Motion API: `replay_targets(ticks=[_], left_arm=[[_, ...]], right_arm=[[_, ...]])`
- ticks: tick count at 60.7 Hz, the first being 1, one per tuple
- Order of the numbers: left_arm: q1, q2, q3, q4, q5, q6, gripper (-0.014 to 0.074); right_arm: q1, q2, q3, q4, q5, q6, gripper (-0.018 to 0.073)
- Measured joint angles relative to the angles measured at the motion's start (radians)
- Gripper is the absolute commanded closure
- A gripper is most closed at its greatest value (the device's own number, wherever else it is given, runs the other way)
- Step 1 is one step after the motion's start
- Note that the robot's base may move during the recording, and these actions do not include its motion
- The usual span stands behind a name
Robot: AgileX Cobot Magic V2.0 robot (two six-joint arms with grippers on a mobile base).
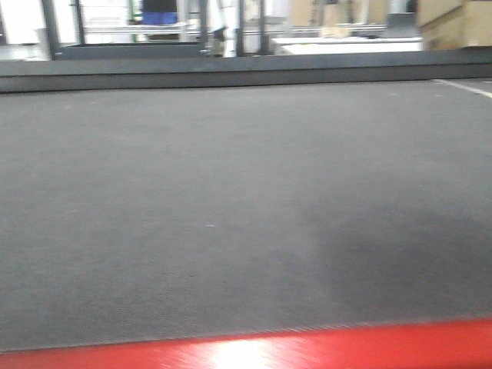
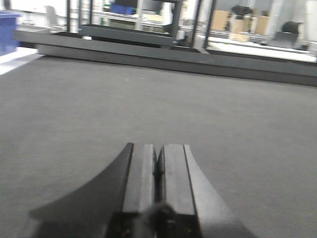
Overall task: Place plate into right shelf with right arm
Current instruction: 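Drive the base away from the table holding the plate in the right gripper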
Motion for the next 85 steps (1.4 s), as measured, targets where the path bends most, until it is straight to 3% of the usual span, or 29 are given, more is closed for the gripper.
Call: replay_targets(ticks=[85], left_arm=[[0.000,0.000,0.000,0.000,0.000,0.000,0.0643]], right_arm=[[0.000,0.000,0.000,0.000,0.000,0.000,0.0505]])
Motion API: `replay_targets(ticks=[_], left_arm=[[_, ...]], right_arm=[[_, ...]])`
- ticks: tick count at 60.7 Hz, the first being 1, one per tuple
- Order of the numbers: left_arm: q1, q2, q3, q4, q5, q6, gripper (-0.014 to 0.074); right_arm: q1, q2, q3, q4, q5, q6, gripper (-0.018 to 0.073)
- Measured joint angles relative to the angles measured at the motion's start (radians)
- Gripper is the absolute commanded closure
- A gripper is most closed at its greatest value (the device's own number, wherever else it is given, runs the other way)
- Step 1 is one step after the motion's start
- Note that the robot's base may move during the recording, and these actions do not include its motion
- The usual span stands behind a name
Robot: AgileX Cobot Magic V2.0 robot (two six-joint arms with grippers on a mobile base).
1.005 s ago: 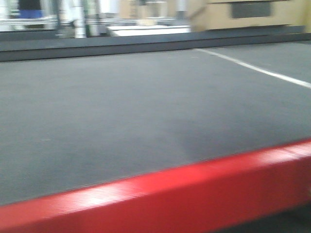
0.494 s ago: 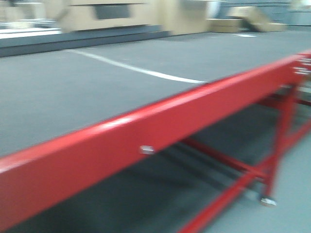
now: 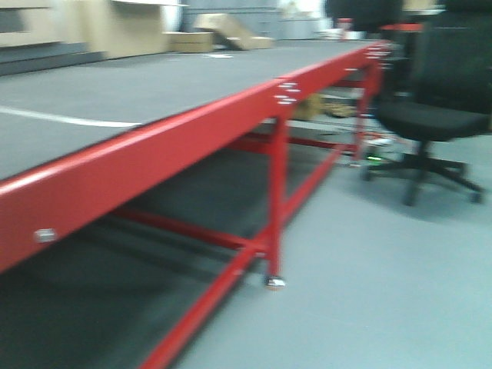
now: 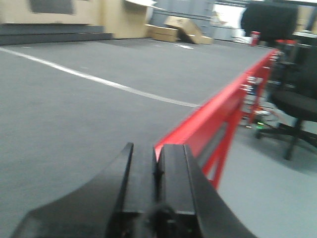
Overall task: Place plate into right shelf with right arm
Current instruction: 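Drive the base away from the table holding the plate in the right gripper, then drive the base up to the shelf rack of blue bins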
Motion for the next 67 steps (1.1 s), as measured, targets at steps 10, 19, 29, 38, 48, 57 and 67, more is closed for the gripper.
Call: replay_targets(ticks=[10,19,29,38,48,57,67], left_arm=[[0.000,0.000,0.000,0.000,0.000,0.000,0.0643],[0.000,0.000,0.000,0.000,0.000,0.000,0.0643],[0.000,0.000,0.000,0.000,0.000,0.000,0.0643],[0.000,0.000,0.000,0.000,0.000,0.000,0.0643],[0.000,0.000,0.000,0.000,0.000,0.000,0.0643],[0.000,0.000,0.000,0.000,0.000,0.000,0.0643],[0.000,0.000,0.000,0.000,0.000,0.000,0.0643]], right_arm=[[0.000,0.000,0.000,0.000,0.000,0.000,0.0505],[0.000,0.000,0.000,0.000,0.000,0.000,0.0505],[0.000,0.000,0.000,0.000,0.000,0.000,0.0505],[0.000,0.000,0.000,0.000,0.000,0.000,0.0505],[0.000,0.000,0.000,0.000,0.000,0.000,0.0505],[0.000,0.000,0.000,0.000,0.000,0.000,0.0505],[0.000,0.000,0.000,0.000,0.000,0.000,0.0505]])
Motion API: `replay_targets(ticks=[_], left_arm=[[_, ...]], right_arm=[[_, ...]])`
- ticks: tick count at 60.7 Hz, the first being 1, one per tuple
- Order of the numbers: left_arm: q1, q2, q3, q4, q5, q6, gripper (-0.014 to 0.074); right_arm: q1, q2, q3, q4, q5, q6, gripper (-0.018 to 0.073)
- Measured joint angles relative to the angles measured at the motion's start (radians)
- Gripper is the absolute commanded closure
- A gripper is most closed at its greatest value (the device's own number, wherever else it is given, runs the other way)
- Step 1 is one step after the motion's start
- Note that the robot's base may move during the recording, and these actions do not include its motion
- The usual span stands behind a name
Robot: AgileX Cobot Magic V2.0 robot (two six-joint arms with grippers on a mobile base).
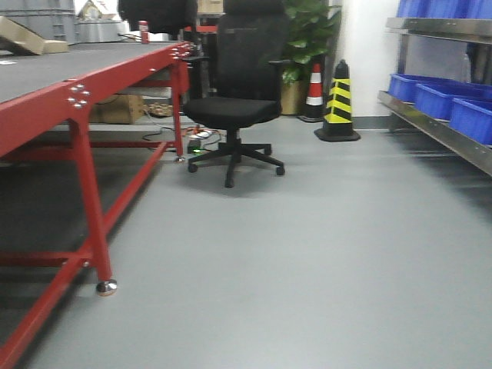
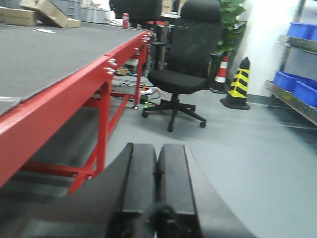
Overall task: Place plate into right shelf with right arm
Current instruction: 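Drive the base up to the shelf rack of blue bins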
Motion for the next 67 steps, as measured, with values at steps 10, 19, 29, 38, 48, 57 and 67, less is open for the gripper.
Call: replay_targets(ticks=[10,19,29,38,48,57,67], left_arm=[[0.000,0.000,0.000,0.000,0.002,0.000,0.0643],[0.000,0.000,0.000,0.000,0.000,0.000,0.0643],[0.000,0.000,0.000,0.000,0.000,0.000,0.0643],[0.000,0.000,0.000,0.000,0.000,0.000,0.0643],[0.000,0.000,0.000,0.000,0.000,0.000,0.0643],[0.000,0.000,0.000,0.000,0.000,0.000,0.0643],[0.000,0.000,0.000,0.000,0.000,0.000,0.0643]], right_arm=[[0.000,0.000,0.000,0.000,-0.001,0.000,0.0505],[0.000,0.000,0.000,0.000,-0.008,0.000,0.0505],[-0.001,0.000,0.000,0.000,-0.008,0.000,0.0505],[-0.001,0.000,0.000,0.000,-0.009,0.000,0.0505],[-0.001,0.000,0.000,0.000,-0.009,0.000,0.0505],[-0.001,0.000,0.000,0.000,-0.009,0.000,0.0505],[-0.001,0.000,0.000,0.000,-0.010,0.000,0.0505]])
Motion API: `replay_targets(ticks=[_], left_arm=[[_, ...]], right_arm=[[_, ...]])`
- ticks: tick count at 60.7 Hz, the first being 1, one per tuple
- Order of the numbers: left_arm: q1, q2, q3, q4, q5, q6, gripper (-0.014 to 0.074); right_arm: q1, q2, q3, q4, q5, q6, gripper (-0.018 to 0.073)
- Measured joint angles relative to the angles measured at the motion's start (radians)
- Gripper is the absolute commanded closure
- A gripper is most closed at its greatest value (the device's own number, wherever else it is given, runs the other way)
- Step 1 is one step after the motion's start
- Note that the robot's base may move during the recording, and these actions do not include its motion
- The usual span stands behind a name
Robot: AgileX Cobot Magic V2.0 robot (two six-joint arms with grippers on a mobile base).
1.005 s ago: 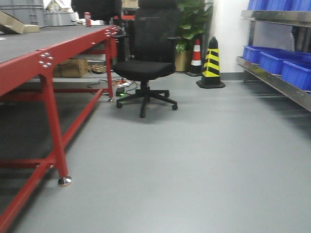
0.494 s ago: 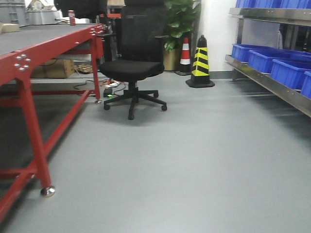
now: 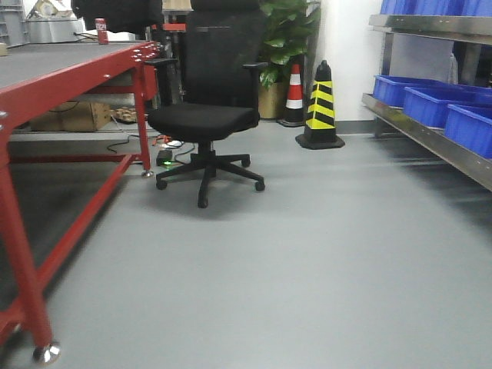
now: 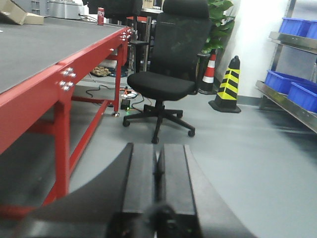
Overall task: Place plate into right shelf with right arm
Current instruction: 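Drive the base up to the shelf rack of blue bins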
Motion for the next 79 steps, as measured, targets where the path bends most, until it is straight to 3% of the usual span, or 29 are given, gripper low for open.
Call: replay_targets(ticks=[67,79], left_arm=[[0.000,0.000,0.000,0.000,0.000,0.000,0.0643],[-0.024,0.000,0.000,0.000,0.000,0.000,0.0643]], right_arm=[[0.000,0.000,0.000,0.000,-0.002,0.000,0.0505],[0.000,0.000,0.000,0.000,-0.002,0.000,0.0505]])
